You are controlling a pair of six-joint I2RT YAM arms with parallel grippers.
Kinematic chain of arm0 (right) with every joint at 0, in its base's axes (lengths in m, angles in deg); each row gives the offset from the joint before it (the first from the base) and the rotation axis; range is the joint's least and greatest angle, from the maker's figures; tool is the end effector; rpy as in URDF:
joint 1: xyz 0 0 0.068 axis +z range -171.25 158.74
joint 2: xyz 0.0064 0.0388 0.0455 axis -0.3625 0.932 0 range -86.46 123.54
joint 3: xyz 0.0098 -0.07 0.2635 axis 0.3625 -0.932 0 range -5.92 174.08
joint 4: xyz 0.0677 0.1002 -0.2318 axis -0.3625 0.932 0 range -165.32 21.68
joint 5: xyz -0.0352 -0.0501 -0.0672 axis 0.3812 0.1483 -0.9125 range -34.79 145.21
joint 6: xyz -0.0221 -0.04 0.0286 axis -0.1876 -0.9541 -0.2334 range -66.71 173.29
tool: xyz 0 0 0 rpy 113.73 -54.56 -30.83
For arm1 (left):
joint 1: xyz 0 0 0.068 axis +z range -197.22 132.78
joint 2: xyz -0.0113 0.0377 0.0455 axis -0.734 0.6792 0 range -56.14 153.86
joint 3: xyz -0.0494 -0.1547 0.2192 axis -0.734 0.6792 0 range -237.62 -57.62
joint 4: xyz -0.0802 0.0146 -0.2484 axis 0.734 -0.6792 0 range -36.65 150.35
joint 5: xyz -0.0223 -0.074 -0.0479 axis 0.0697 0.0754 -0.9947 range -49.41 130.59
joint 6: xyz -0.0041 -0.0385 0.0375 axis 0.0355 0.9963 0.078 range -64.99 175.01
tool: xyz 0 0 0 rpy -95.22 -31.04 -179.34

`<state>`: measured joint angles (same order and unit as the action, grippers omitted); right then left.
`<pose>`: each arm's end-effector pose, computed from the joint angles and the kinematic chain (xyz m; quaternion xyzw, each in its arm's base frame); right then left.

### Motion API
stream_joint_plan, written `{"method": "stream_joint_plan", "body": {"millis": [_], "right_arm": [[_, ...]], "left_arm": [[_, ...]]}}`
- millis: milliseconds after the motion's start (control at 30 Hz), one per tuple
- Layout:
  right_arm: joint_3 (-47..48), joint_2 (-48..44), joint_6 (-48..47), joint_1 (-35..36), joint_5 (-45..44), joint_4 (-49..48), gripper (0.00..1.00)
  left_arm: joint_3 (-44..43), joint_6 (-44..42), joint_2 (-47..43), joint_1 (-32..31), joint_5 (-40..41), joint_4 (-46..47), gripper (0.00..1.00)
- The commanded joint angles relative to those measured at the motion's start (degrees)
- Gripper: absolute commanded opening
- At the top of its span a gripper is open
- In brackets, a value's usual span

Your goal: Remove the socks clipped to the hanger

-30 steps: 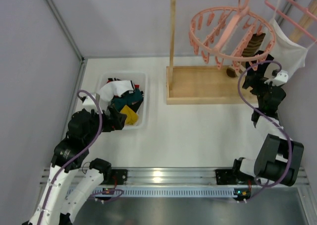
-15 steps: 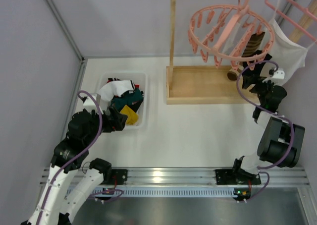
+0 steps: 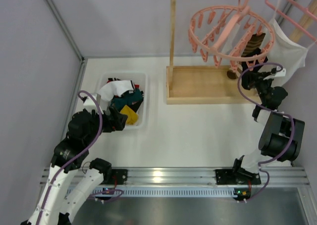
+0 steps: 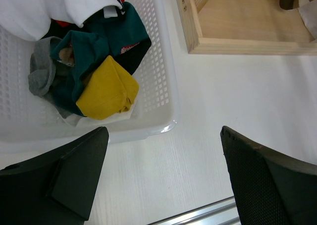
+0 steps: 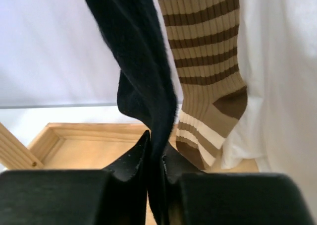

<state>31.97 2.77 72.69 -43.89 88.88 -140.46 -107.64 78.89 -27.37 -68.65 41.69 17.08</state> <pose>0.3002 -0.1038 0.2484 -0.0010 0.6330 0.1573 0.7580 0.0903 -0.0347 0.3442 -0.0231 0.8288 -0.2080 0.5190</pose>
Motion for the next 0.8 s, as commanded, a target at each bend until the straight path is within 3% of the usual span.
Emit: {"method": "stream_joint_plan", "body": {"millis": [0, 167, 367, 500, 767], "right_arm": [[-3.25, 0.51, 8.44, -0.48, 2.19, -18.07, 0.04], [-10.79, -5.46, 9.96, 0.83, -3.85, -20.73, 0.0], [-18.8, -21.53, 2.67, 9.17, -15.45, -6.69, 0.0], [-19.87, -33.47, -3.73, 16.55, -21.18, 8.61, 0.0], [-17.68, -45.72, -3.92, 29.3, -28.02, 29.51, 0.0]], "left_arm": [[0.1, 0.03, 0.67, -0.1, 0.13, 3.63, 0.98], [-0.52, -0.24, 0.32, -0.1, -0.05, 3.63, 0.98], [-3.41, 1.96, 2.24, -0.1, -0.83, 3.89, 0.98], [-7.36, 3.72, 6.2, -0.19, -5.32, 4.68, 0.98], [-23.95, 6.7, 18.05, -0.98, -8.93, 5.21, 0.98]]}}
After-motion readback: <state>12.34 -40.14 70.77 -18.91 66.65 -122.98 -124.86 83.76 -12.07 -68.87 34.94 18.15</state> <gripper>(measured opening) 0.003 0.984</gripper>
